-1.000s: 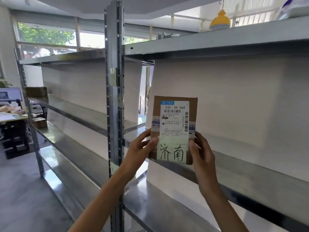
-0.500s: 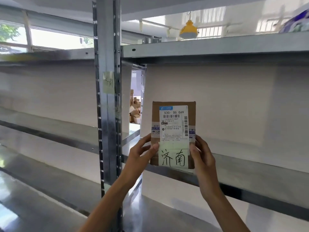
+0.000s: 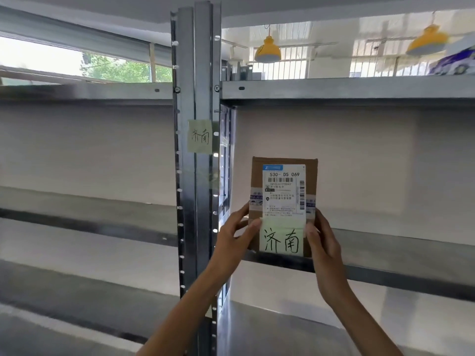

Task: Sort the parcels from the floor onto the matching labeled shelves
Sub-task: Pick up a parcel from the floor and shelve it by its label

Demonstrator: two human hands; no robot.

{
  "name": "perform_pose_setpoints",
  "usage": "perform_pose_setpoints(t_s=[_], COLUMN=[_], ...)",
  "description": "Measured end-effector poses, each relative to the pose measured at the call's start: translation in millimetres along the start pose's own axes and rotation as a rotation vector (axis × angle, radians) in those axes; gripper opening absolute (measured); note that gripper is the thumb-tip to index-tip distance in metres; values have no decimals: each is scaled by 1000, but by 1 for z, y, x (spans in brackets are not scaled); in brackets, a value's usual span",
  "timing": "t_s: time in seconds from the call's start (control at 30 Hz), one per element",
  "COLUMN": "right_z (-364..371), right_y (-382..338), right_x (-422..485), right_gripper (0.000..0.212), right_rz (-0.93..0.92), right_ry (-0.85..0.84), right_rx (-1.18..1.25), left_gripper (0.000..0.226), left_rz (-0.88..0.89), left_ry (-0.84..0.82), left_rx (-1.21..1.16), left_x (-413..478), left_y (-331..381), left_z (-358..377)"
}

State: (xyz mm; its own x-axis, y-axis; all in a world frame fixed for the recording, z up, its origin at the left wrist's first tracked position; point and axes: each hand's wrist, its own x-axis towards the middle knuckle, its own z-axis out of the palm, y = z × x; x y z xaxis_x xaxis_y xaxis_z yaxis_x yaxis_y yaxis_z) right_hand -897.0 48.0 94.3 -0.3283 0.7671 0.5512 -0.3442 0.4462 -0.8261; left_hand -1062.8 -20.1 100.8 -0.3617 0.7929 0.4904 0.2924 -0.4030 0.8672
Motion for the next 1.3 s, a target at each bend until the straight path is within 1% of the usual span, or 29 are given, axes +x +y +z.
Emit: perform_pose_setpoints(t_s=[0.17, 0.23, 0.3, 0.4, 0.47, 0.63, 0.73, 0.87, 1.1, 1.17, 1.23, 1.3], right_z=[9, 8, 6, -1, -6, -24, -39, -55, -66, -65, -61, -57], right_y=[-13, -17, -20, -23, -26, -27, -27, -31, -31, -33, -35, -35], right_x=[-9, -15, -21, -34, -45, -79, -102, -128, -167, -171, -170, -167], right_gripper=[52, 51, 45, 39, 40, 38, 37, 35, 42, 44, 52, 59], right_rz=[9, 22, 37, 40, 44, 72, 101, 124, 184, 191, 193, 193], right_ry=[35, 52, 67, 75, 78, 70, 65, 80, 96, 91, 86, 85], right_rx=[-37, -54, -66, -85, -87, -141, -162, -187, -163, -155, -152, -165], left_gripper=[49, 47, 46, 60, 64, 47, 45, 47, 42, 44, 48, 43], left_rz=[-20, -23, -29, -40, -46, -66, -100, -153, -224, -234, -237, -231], left_ry=[-47, -55, -62, -71, -74, -26, -12, -19, 32, 42, 42, 44], left_rx=[-36, -48, -64, -67, -69, -77, -73, -67, -99, -106, -101, -92], left_x=[-4, -8, -13, -25, -36, -74, -101, -130, -166, -171, -171, -168], left_y=[7, 11, 12, 13, 15, 13, 9, 7, 14, 14, 15, 15], left_z=[-4, -4, -2, 0, 4, 26, 43, 60, 69, 67, 65, 62])
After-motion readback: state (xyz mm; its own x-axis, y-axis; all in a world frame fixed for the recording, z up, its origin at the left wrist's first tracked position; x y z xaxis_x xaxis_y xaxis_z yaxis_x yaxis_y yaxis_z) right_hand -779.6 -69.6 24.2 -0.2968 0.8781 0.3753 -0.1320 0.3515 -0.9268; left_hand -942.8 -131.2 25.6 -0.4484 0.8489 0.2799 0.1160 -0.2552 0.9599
